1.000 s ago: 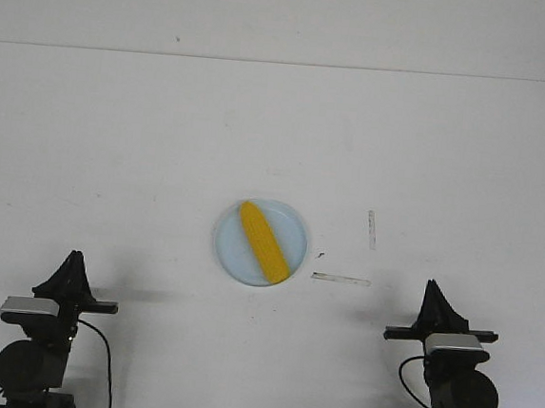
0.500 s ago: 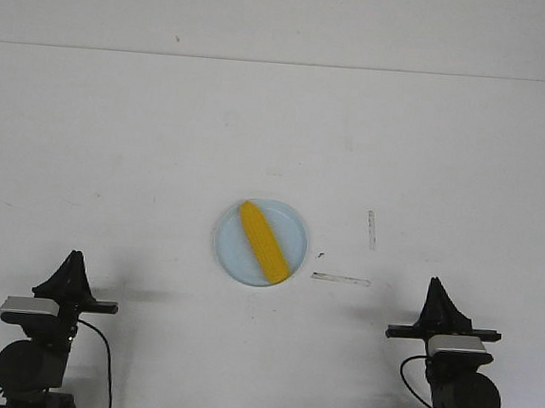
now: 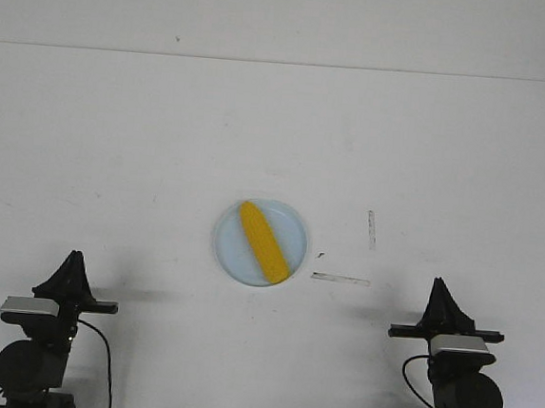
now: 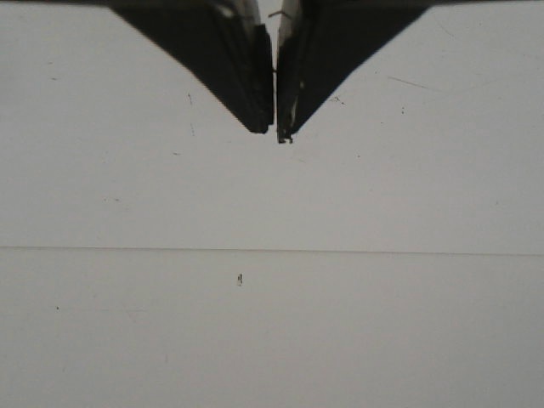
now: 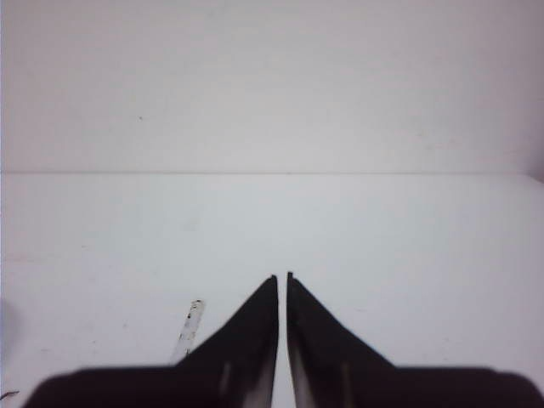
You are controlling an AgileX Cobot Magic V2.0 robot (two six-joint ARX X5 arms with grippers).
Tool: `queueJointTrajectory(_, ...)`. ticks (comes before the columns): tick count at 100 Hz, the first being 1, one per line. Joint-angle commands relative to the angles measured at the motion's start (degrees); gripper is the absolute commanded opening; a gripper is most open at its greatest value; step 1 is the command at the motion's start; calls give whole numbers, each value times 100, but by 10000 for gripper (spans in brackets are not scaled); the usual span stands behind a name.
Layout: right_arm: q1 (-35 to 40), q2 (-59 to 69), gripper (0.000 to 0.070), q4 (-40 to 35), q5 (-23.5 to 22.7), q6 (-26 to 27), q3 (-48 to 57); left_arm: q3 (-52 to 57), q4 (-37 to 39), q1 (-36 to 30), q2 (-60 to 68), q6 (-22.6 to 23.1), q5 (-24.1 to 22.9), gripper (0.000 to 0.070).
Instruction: Place corn on plate with both arms
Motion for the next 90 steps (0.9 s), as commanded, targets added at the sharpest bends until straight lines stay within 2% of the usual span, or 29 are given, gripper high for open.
queueJointTrajectory(1,-50,-9,15,61,-15,17,-7,-125,61,-2,-11,-20,7,1)
queueJointTrajectory(90,-107,-9,15,101,-13,17,-7,-125,61,-2,-11,-22,7,1)
